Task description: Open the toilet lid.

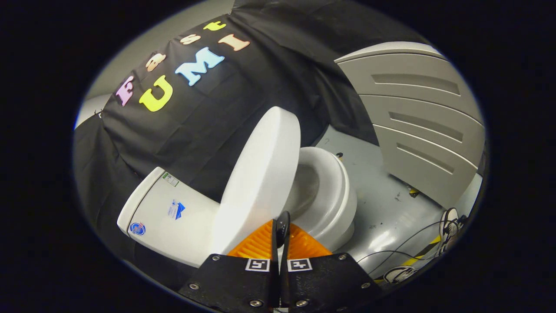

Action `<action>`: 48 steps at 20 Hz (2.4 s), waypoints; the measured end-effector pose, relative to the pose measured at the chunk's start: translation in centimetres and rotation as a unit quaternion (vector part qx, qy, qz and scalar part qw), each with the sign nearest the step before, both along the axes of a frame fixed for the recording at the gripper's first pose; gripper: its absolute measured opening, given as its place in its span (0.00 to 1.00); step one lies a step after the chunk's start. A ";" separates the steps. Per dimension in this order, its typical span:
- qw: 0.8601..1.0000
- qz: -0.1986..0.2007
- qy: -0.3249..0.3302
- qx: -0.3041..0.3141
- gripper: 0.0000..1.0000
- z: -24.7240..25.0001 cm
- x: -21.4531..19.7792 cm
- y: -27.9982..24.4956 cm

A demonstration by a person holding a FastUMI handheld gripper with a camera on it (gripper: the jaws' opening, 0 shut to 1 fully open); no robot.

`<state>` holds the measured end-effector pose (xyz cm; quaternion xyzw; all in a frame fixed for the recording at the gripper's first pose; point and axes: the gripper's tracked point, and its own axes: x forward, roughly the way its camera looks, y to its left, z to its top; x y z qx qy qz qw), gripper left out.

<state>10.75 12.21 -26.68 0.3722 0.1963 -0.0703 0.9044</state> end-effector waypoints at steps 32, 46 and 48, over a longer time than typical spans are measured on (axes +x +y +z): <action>0.959 0.024 0.014 -0.282 0.01 10.4 0.8 6.0; 0.936 0.026 -0.013 -0.350 0.01 14.9 1.1 10.1; 0.935 0.026 -0.022 -0.353 0.01 15.4 1.2 10.9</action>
